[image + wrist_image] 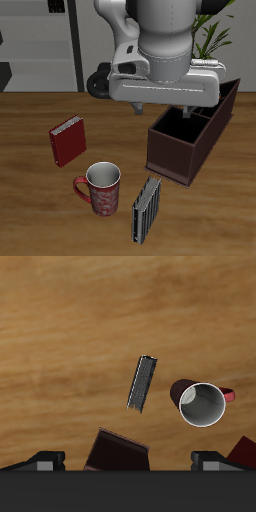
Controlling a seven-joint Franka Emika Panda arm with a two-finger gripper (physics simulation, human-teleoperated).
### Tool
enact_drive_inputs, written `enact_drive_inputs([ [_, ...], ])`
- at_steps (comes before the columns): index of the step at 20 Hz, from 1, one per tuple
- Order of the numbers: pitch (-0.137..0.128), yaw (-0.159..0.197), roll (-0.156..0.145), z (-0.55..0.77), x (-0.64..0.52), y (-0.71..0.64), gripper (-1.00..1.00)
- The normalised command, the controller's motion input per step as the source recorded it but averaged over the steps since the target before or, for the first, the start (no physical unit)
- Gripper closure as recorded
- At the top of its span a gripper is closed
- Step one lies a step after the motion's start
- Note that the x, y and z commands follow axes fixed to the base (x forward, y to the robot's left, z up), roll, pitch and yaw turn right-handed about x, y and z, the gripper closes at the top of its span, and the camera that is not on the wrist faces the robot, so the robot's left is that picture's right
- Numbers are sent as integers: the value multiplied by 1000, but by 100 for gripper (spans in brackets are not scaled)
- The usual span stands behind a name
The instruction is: Place the orange book into the left desk caddy's left compartment and place the striped book into the left desk caddy's right compartment and place the red book into the left desk caddy's right compartment
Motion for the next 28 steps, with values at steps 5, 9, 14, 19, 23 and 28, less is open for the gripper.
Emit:
enact_drive_inputs([
  [5,-71,2,-13,-171,24,-25,-100],
  [9,-59,-28,6,-44,-15,-60,-100],
  [14,-69,-71,-5,-48,121,-94,-100],
  [19,-91,-45,38,-145,13,-170,-100],
  [23,-71,27,5,-301,-97,-41,-100],
  [28,12,-100,-19,-328,-16,-162,-100],
])
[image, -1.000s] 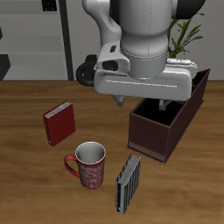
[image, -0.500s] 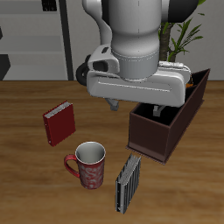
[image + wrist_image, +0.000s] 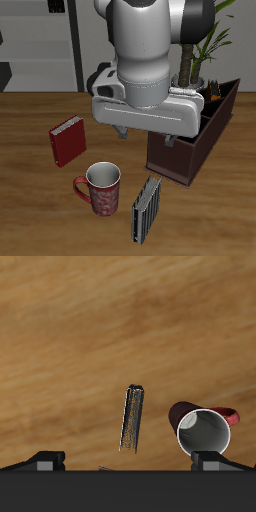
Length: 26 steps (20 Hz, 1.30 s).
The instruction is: Place the orange book into the left desk caddy's left compartment and place the striped book into the left desk caddy's right compartment and place the red book into the left desk caddy's right compartment
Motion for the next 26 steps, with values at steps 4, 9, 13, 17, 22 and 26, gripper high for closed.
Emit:
enact_drive_inputs([
  [4,24,-36,11,-251,-44,-67,-100],
  [9,16,-2,-17,-253,47,-12,-100],
  [13,12,14,-26,-180,87,-87,-100],
  [17,19,-23,-40,-145,98,-165,-100],
  [22,35,12,7,-350,44,-19,-100],
  [26,40,27,1,-398,15,54,-100],
])
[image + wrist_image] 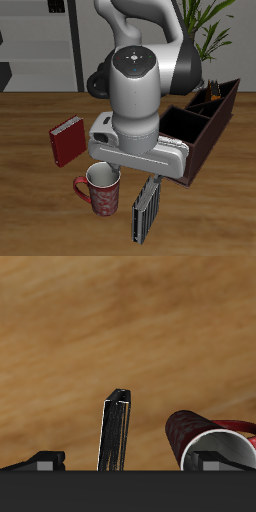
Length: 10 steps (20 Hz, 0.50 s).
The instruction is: Place the orange book into the left desk caddy's left compartment and place the striped book into the left desk caddy's right compartment and place the red book into the left desk caddy's right compartment
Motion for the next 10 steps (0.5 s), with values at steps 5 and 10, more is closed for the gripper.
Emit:
enact_drive_inputs([
  [5,-4,53,9,-357,-72,117,-100],
  [10,-40,107,-27,-178,-65,133,-100],
])
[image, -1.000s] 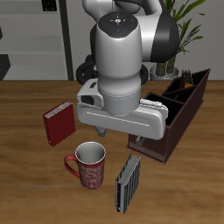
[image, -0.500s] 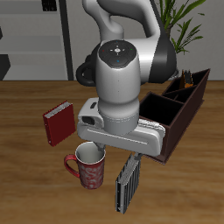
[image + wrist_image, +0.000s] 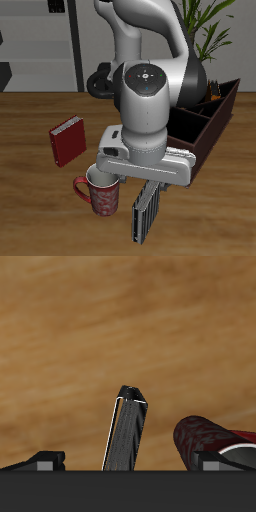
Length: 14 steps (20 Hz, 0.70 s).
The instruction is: Place the orange book into the left desk caddy's left compartment and place the striped book into the left desk caddy's right compartment and place the red book into the left desk caddy's right compartment
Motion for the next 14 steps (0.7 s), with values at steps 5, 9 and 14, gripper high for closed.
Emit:
enact_drive_inputs([
  [5,-19,26,-29,-67,45,23,-100],
  [9,-21,35,-22,-81,46,62,-100],
  [14,5,19,1,-116,40,96,-100],
])
